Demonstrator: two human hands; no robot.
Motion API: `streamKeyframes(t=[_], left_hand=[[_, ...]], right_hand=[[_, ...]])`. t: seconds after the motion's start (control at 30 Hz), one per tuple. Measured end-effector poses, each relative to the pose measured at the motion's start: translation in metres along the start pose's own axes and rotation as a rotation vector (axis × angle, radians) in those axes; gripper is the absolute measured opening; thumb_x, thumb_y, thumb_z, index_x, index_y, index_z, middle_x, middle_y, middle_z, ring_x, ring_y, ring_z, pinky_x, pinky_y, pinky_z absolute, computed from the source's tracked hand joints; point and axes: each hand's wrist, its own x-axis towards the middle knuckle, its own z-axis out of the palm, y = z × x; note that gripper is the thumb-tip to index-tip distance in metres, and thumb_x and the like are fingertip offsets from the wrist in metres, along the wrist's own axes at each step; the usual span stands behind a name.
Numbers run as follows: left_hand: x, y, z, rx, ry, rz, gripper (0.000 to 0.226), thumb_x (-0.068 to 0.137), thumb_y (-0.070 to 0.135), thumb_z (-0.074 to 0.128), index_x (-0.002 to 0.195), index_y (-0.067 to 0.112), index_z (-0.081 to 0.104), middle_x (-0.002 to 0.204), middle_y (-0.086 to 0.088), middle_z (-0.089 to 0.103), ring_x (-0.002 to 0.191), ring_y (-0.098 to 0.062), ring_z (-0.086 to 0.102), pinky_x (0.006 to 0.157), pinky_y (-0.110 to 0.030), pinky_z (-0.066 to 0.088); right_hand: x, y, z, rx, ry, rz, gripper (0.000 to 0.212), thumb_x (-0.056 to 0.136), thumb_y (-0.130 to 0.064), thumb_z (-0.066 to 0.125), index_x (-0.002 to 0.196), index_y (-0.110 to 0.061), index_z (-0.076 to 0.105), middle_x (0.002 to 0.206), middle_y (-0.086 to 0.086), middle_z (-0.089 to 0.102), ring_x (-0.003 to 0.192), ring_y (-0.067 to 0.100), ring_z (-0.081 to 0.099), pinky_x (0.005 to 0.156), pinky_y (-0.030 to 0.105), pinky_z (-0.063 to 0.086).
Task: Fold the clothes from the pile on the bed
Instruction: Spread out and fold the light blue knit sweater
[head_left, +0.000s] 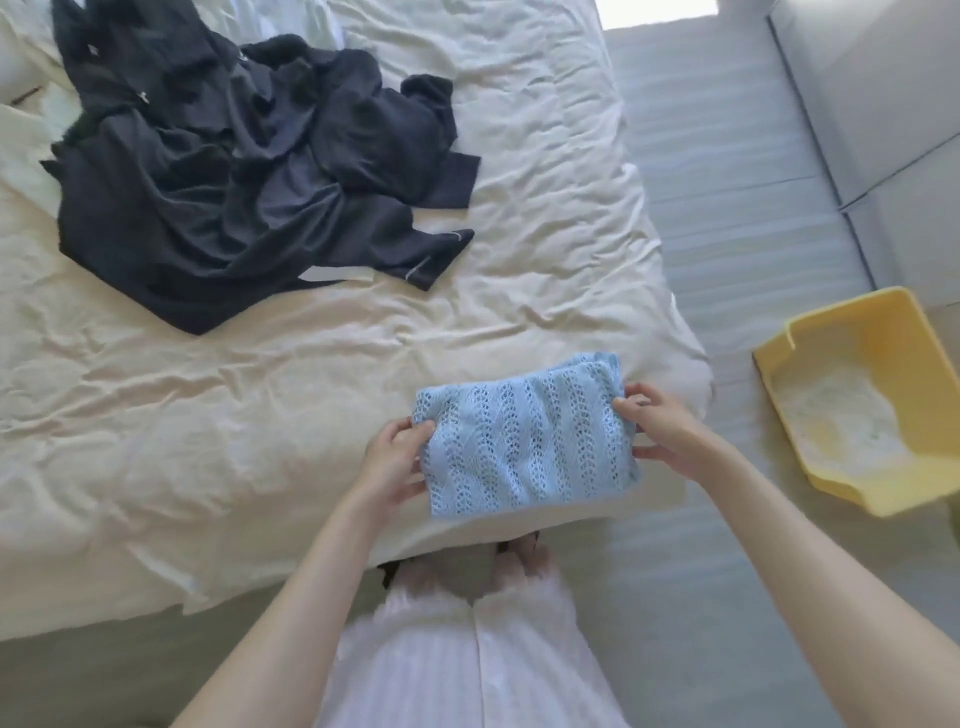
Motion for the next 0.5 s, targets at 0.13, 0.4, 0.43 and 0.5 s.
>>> streamKeyframes(t=[0.13, 0.4, 0.43, 0.5], left_hand=[[0.023, 0.011, 0.064, 0.040, -0.001, 0.058, 0.022, 0.091, 0.029, 0.060, 0.109, 0.018, 0.054, 0.092, -0.003, 0.067, 0.072, -0.017, 0.066, 0.055, -0.030, 0.052], [0.059, 0.029, 0.129, -0.017, 0.081, 0.099, 0.013, 0.096, 0.018, 0.052, 0.106, 0.011, 0.049, 0.083, -0.005, 0.063, 0.063, -0.016, 0.062, 0.047, -0.024, 0.052], [0.057, 0.026, 0.137, -0.059, 0.109, 0.090, 0.012, 0.097, 0.017, 0.050, 0.106, 0.010, 0.049, 0.085, -0.006, 0.063, 0.065, -0.016, 0.063, 0.048, -0.026, 0.053], [0.049, 0.016, 0.156, -0.188, 0.119, 0.043, 0.008, 0.098, 0.013, 0.046, 0.101, 0.006, 0.049, 0.087, -0.009, 0.064, 0.066, -0.017, 0.067, 0.053, -0.029, 0.056]], right_hand=[[0.031, 0.006, -0.054, 0.037, 0.082, -0.048, 0.006, 0.097, -0.020, 0.051, 0.092, -0.021, 0.054, 0.095, 0.003, 0.059, 0.081, 0.014, 0.058, 0.060, 0.029, 0.048], [0.095, -0.035, -0.098, -0.053, 0.066, -0.179, 0.004, 0.097, -0.017, 0.050, 0.095, -0.021, 0.051, 0.091, 0.002, 0.056, 0.078, 0.013, 0.054, 0.067, 0.031, 0.047], [0.103, -0.051, -0.103, -0.119, 0.071, -0.224, 0.002, 0.097, -0.017, 0.050, 0.097, -0.019, 0.051, 0.090, 0.002, 0.056, 0.078, 0.013, 0.054, 0.066, 0.029, 0.047], [0.120, -0.088, -0.112, -0.288, 0.071, -0.335, 0.009, 0.096, -0.018, 0.052, 0.105, -0.017, 0.053, 0.091, 0.003, 0.056, 0.077, 0.014, 0.052, 0.060, 0.023, 0.045]])
